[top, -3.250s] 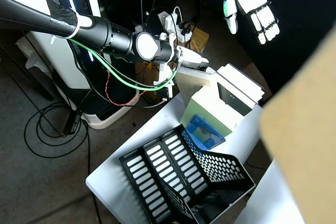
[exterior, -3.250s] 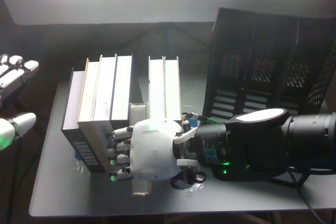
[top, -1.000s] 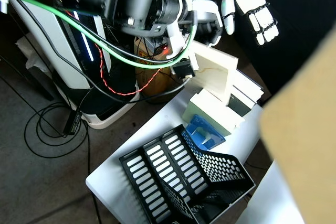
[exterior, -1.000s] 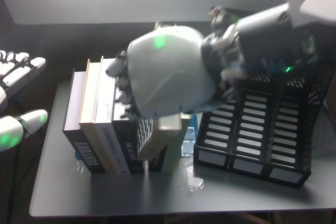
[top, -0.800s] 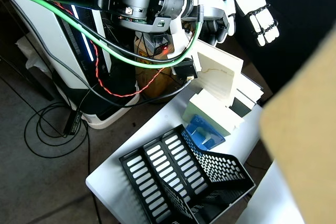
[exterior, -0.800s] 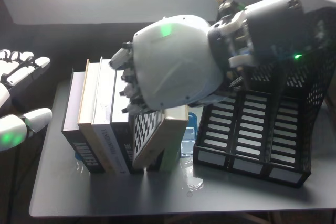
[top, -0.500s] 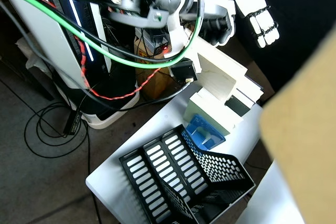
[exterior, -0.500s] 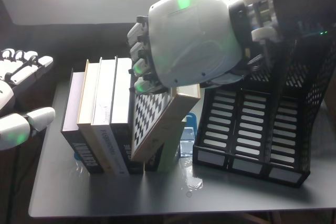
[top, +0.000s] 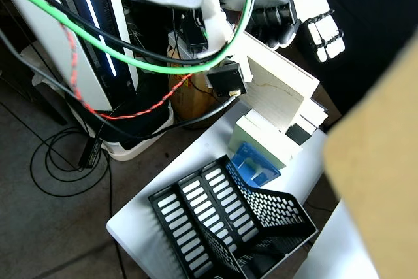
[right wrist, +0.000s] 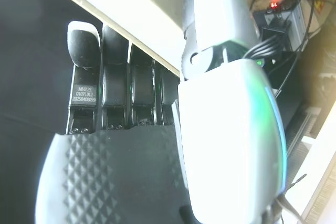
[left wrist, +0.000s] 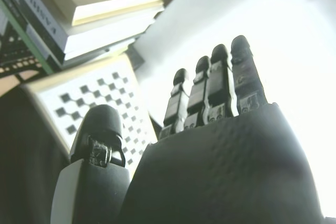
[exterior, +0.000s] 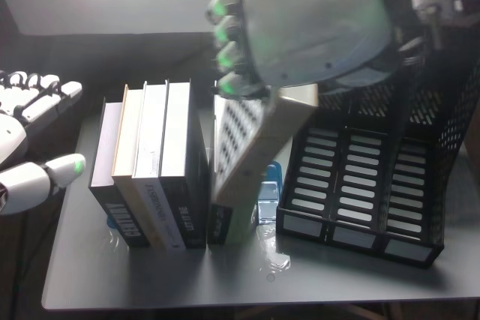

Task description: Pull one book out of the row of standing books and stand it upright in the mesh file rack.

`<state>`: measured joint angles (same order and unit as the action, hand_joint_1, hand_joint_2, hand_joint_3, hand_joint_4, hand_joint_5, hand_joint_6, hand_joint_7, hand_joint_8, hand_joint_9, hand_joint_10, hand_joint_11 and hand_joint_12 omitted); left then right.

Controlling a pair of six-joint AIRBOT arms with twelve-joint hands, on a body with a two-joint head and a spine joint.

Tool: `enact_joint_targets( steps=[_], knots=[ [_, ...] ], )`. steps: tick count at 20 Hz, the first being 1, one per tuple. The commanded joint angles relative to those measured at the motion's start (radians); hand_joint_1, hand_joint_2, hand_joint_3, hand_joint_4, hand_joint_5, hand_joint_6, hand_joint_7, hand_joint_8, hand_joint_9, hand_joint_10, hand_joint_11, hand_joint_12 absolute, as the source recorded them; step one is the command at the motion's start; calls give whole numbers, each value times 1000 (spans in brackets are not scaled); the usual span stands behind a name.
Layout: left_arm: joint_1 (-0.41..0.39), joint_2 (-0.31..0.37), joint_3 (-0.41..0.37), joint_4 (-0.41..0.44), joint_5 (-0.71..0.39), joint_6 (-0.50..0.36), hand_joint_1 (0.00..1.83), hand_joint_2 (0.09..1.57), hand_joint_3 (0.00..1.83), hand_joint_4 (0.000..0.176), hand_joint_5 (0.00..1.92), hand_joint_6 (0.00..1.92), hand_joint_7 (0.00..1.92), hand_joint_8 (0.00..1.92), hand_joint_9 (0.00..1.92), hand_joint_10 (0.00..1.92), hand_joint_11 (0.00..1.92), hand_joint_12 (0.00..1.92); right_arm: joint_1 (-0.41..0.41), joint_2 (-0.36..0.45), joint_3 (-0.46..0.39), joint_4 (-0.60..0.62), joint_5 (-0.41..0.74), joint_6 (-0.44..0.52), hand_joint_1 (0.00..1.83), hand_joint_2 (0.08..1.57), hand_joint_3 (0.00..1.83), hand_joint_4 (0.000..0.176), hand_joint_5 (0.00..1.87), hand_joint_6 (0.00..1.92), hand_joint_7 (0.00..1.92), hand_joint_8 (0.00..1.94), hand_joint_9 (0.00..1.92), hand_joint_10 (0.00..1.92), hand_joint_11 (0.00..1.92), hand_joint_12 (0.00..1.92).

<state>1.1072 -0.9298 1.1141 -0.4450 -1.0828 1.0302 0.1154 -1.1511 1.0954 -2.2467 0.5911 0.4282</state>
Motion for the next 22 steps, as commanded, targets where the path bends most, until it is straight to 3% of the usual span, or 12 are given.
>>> enact_joint_targets(
  steps=[1,3,5,6,7,8,9,10,11,16,19,22],
  knots=[
    [-6,0,8,1,-108,-1,0,1356,0,70,0,0,0,0,0,0,0,0,21,11,3,9,-55,0,1323,1283,1,0,612,1228,719,1579,620,1745,559,1921],
    [-10,-4,11,4,-102,-1,0,1355,0,83,0,0,0,0,0,0,0,0,21,22,7,-12,-57,37,1323,1284,1,0,611,1228,719,1579,620,1745,559,1921],
    [-13,-2,10,4,-101,-4,4,1365,0,87,0,0,0,0,0,0,0,0,21,36,10,-21,-74,55,1347,1185,0,0,925,1097,799,1247,703,1427,537,1698],
    [-15,-2,10,4,-98,-4,1,1363,0,85,0,0,0,0,0,0,0,0,21,45,13,-43,-77,84,1357,1171,0,0,978,858,813,1334,729,1438,550,1672],
    [-17,-2,10,5,-95,-4,0,1352,0,87,0,0,0,0,0,0,0,0,18,52,17,-61,-79,111,1239,1149,0,0,949,972,907,1178,748,1124,416,1680],
    [-17,-3,10,5,-93,-4,0,1352,0,87,0,0,0,0,0,0,0,0,10,59,20,-76,-88,127,1239,1149,0,0,949,972,907,1178,748,1124,416,1680],
    [-18,-3,10,5,-92,-4,0,1331,0,89,0,0,0,0,0,0,0,0,3,62,24,-99,-99,144,1353,1166,5,0,862,1134,852,1195,788,1380,444,1661],
    [-17,-3,9,5,-89,-4,0,1329,0,87,0,0,0,0,0,0,0,0,-7,62,34,-123,-106,171,1364,1157,0,0,869,1095,854,1149,852,1342,594,1558],
    [-17,-3,8,5,-88,-4,0,1326,0,89,0,0,0,0,0,0,0,0,-15,63,42,-131,-109,186,1454,1166,2,0,876,1095,808,1160,825,1282,616,1718],
    [-17,-3,7,0,-81,-4,0,1325,0,98,0,0,0,0,0,0,0,0,-53,73,73,-144,-164,210,1354,1196,2,0,834,1038,757,1372,763,1510,499,1680],
    [-17,-3,6,-1,-76,-4,0,1323,0,101,0,0,0,0,0,0,0,0,-69,56,102,-176,-186,238,1462,1247,1,0,674,1284,675,1383,700,1485,442,1861],
    [-17,-4,6,-2,-72,-4,0,1334,0,91,0,0,0,0,0,0,0,0,-85,19,143,-249,-209,281,1176,1276,6,0,736,1348,624,1550,533,1510,362,1792]
  ],
)
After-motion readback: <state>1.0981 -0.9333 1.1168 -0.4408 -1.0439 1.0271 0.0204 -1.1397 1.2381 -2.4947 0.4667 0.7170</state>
